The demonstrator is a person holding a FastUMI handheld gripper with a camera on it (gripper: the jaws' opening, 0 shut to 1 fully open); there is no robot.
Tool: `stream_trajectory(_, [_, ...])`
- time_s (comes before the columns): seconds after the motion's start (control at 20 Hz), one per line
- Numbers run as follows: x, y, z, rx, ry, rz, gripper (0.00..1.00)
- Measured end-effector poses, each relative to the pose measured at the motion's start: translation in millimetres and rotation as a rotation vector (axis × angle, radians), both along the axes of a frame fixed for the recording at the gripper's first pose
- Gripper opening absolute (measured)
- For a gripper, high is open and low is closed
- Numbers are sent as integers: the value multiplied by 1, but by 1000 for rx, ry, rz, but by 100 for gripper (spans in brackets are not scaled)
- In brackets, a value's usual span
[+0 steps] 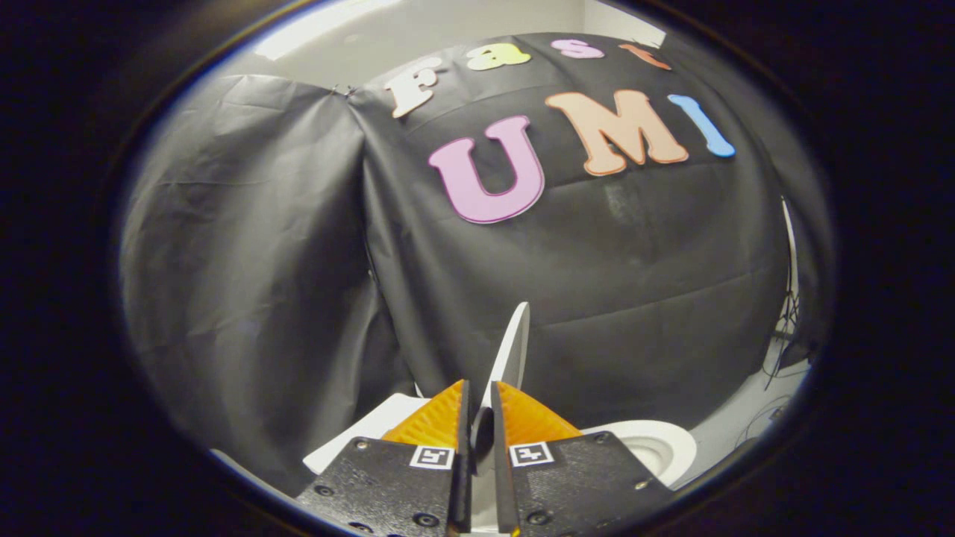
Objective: Open the toilet lid.
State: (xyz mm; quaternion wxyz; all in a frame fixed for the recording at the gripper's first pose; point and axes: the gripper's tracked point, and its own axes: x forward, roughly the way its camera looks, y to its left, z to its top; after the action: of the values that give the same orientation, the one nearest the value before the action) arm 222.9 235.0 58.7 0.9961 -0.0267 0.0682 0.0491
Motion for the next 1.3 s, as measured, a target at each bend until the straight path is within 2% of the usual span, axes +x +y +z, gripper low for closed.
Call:
stream_trajectory(0.2, [5,38,-1,-105,21,54,13])
stream_trajectory(0.6, [14,112,-16,-160,49,191,15])
stream_trajectory(1.05, [25,184,-46,-152,102,353,17])
stream_trajectory(1.3, [30,202,-52,-149,126,381,20])
